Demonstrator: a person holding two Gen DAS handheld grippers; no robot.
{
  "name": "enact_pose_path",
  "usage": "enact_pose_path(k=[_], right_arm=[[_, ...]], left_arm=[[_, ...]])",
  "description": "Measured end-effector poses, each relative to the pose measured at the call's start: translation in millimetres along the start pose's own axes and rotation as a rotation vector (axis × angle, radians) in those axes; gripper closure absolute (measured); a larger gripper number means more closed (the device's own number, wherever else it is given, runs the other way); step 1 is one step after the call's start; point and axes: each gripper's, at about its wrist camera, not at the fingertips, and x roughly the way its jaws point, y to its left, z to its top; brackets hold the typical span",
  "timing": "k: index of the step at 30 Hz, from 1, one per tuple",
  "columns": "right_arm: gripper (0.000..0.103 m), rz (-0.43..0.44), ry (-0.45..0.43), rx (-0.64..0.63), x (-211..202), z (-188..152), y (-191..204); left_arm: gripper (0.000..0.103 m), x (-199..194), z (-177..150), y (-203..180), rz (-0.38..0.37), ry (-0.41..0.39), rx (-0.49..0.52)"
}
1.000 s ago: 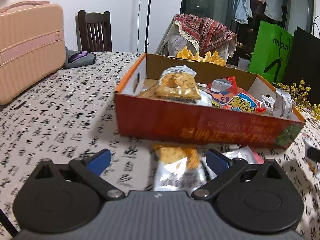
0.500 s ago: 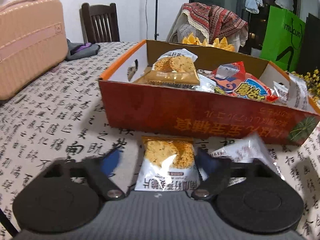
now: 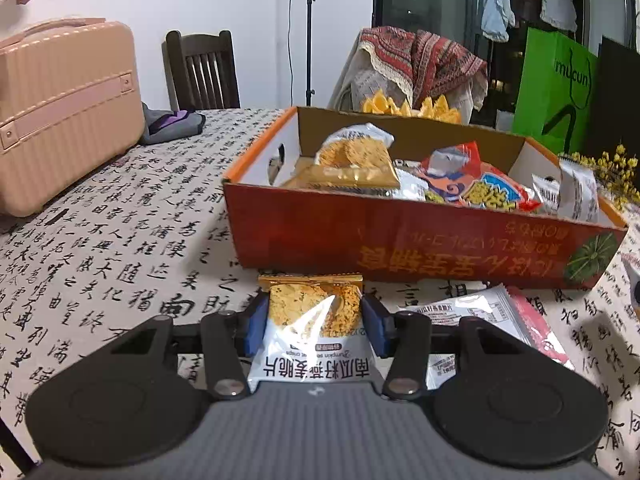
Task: Organize snacks
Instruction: 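Grasp a pumpkin-seed cracker packet with the left gripper while the right holds the sachet, then carry the cracker packet and white sachet over the box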
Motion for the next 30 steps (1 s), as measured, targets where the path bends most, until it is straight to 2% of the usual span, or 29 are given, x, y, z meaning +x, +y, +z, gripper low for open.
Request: enact_pose_path(k=[9, 20, 30], right_arm=[[0.061, 0.035, -0.058, -0.021, -8.6, 0.9, 5.2], [0.061, -0.028, -0.083, -0.059, -12.4, 5.0, 18.1], [0.061, -0.065, -0.143, -0.097, -22.0, 36.4, 53.2]], left_arm=[[0.052, -17.8, 2.5, 19.3, -0.049, -0.050, -0.047], [0.052, -44.4, 15.6, 42.5, -0.146, -0.138, -0.078], [0.052, -50.3, 42.7, 40.6, -0.238, -0.203, -0.073]])
